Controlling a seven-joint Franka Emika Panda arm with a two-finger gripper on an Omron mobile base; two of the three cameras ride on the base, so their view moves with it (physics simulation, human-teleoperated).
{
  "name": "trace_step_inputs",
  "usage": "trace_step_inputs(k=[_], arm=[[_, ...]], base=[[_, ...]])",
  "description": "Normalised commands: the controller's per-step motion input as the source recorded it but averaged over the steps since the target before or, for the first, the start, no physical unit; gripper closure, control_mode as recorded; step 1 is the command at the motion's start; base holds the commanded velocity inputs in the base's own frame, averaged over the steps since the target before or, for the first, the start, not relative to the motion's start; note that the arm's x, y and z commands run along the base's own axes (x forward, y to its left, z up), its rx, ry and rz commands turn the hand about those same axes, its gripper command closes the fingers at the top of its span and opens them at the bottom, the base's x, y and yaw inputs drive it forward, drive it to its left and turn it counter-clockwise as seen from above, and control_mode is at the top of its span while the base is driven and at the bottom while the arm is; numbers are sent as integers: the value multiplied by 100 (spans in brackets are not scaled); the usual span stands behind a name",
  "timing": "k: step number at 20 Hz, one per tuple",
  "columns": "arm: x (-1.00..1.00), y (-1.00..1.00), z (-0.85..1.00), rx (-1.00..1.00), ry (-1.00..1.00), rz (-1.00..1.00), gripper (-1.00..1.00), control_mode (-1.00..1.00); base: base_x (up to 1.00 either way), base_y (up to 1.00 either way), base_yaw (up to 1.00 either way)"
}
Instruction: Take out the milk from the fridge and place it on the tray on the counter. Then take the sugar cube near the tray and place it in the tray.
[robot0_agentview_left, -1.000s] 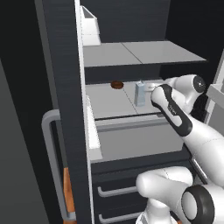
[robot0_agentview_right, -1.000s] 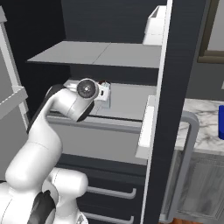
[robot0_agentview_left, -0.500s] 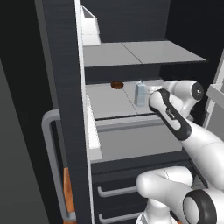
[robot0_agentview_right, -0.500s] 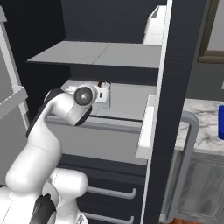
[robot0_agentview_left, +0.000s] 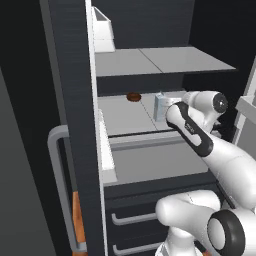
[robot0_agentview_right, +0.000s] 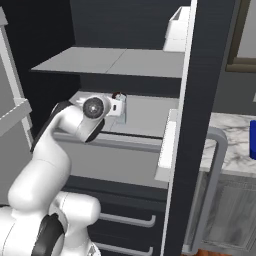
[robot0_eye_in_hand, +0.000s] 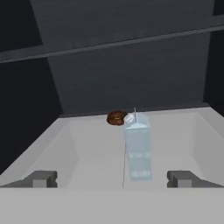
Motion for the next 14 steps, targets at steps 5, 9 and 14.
trace_step_inputs(k=[5, 9, 14], arm=[[39, 0, -7, -1, 10, 0, -100, -100], [26, 0, -19, -2, 8, 0, -100, -100], [9, 0, -14, -2, 1, 0, -100, -100]], base=[[0, 0, 0], [0, 0, 0], [0, 0, 0]])
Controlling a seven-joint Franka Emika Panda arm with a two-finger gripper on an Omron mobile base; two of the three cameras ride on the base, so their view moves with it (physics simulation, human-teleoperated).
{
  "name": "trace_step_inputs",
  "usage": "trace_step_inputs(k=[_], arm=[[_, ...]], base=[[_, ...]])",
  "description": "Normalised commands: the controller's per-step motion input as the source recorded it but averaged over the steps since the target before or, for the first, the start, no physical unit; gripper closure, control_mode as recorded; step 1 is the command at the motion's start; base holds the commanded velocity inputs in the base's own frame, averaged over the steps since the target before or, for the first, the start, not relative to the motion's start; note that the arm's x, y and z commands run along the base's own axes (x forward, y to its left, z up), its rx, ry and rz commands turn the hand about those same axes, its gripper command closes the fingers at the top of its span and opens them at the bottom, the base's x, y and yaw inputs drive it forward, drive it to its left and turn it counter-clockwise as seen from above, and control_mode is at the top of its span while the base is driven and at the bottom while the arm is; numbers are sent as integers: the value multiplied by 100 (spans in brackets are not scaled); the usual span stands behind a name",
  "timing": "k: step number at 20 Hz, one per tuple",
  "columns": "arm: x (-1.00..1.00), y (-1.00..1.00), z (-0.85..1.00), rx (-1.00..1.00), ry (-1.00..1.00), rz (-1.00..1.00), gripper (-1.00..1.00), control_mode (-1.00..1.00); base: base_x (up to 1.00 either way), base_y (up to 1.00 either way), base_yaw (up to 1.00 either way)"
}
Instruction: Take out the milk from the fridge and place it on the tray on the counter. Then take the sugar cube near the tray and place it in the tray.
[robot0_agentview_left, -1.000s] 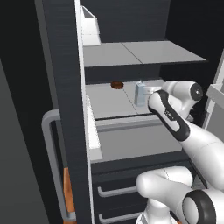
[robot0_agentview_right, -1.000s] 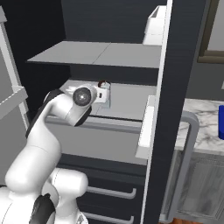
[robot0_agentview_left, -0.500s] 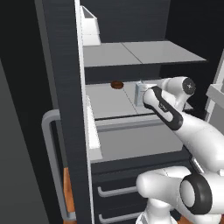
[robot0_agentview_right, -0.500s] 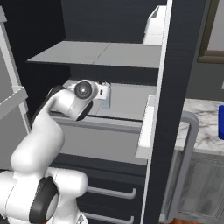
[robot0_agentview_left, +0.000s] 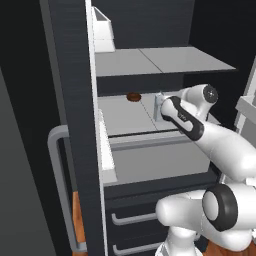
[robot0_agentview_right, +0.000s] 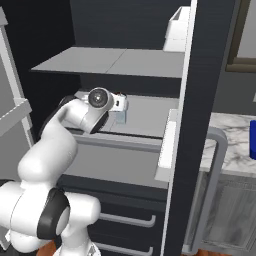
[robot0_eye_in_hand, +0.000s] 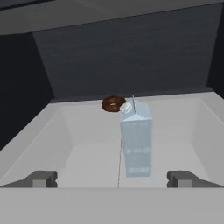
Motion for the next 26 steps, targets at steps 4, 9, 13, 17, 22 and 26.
trace_step_inputs(k=[4, 9, 13, 17, 22, 26], arm=[[3, 0, -14, -4, 0, 0, -100, -100], [21, 0, -29, -6, 1, 0, -100, -100], [25, 0, -25, -3, 2, 0, -100, -100], [27, 0, -11, -1, 0, 0, -100, -100], [34, 0, 0, 0, 0, 0, -100, -100], [38, 0, 0, 0, 0, 0, -100, -100]], base=[[0, 0, 0], [0, 0, 0], [0, 0, 0], [0, 0, 0], [0, 0, 0], [0, 0, 0]])
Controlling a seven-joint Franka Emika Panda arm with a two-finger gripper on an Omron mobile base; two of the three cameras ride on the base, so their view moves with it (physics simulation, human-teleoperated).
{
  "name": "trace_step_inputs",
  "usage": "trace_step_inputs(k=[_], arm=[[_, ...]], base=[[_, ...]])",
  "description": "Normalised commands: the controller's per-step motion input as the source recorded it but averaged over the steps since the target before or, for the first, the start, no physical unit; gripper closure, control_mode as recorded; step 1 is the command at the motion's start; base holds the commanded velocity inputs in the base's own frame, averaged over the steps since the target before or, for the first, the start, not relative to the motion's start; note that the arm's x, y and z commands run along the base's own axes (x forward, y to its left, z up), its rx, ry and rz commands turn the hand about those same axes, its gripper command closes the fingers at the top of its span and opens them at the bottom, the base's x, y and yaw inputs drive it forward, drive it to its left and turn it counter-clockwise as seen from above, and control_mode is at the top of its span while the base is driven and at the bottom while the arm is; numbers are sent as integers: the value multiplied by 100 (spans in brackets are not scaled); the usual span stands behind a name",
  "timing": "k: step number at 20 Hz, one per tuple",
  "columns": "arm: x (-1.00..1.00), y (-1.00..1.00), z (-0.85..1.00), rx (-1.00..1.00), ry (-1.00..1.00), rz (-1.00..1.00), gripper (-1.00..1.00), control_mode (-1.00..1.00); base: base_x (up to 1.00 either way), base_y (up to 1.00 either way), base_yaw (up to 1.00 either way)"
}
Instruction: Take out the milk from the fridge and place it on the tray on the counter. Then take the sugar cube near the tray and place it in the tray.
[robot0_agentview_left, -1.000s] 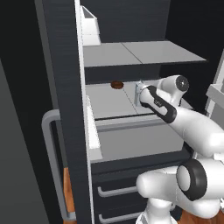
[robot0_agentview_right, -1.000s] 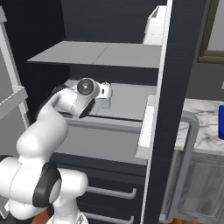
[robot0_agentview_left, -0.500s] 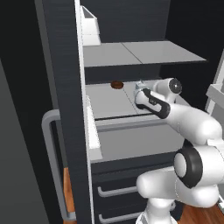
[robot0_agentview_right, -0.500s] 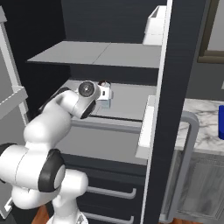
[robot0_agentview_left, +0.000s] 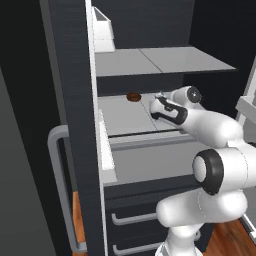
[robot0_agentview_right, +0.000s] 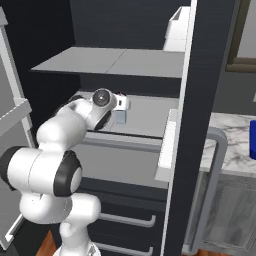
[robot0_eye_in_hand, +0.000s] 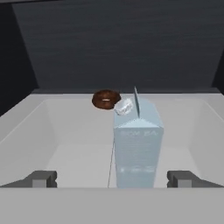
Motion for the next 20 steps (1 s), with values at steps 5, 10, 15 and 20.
trace_step_inputs(k=[5, 10, 15, 20], arm=[[25, 0, -7, 0, 0, 0, -100, -100], [5, -7, -7, 0, 0, 0, -100, -100], [4, -6, 0, 0, 0, 0, -100, -100], [20, -2, 0, 0, 0, 0, -100, -100]], base=[[0, 0, 0], [0, 0, 0], [0, 0, 0], [0, 0, 0]])
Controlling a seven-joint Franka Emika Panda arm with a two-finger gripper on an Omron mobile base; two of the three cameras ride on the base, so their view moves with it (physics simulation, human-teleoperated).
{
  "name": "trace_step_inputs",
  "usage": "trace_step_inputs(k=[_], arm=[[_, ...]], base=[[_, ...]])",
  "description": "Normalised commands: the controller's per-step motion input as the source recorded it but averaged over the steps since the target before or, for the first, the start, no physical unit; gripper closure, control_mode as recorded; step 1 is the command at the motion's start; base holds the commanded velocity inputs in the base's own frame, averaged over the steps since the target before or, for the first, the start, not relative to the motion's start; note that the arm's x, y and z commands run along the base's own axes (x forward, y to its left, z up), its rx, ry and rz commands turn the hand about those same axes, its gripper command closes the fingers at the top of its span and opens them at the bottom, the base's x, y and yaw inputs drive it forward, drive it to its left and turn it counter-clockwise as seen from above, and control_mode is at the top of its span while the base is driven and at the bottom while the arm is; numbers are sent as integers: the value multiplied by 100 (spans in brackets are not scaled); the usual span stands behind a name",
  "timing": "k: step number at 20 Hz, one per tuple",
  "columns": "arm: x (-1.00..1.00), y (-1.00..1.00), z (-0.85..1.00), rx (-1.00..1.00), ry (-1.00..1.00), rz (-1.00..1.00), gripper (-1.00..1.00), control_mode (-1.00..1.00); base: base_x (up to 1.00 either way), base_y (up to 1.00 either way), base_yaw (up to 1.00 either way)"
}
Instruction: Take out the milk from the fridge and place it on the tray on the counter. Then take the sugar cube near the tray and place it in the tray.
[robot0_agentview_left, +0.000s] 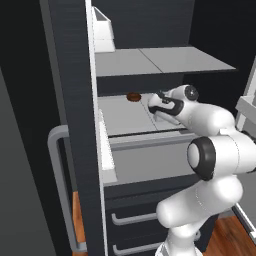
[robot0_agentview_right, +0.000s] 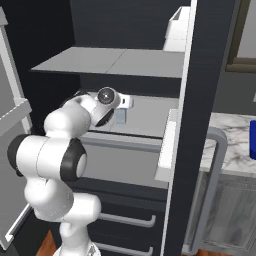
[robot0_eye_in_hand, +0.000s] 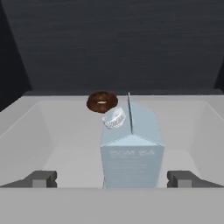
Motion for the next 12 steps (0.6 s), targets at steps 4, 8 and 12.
trace_step_inputs(k=[4, 8, 12], arm=[[11, -13, 0, 2, 0, 0, -100, -100], [9, -9, 0, 1, 0, 0, -100, -100], [9, -8, 0, 1, 0, 0, -100, -100]], base=[[0, 0, 0], [0, 0, 0], [0, 0, 0]])
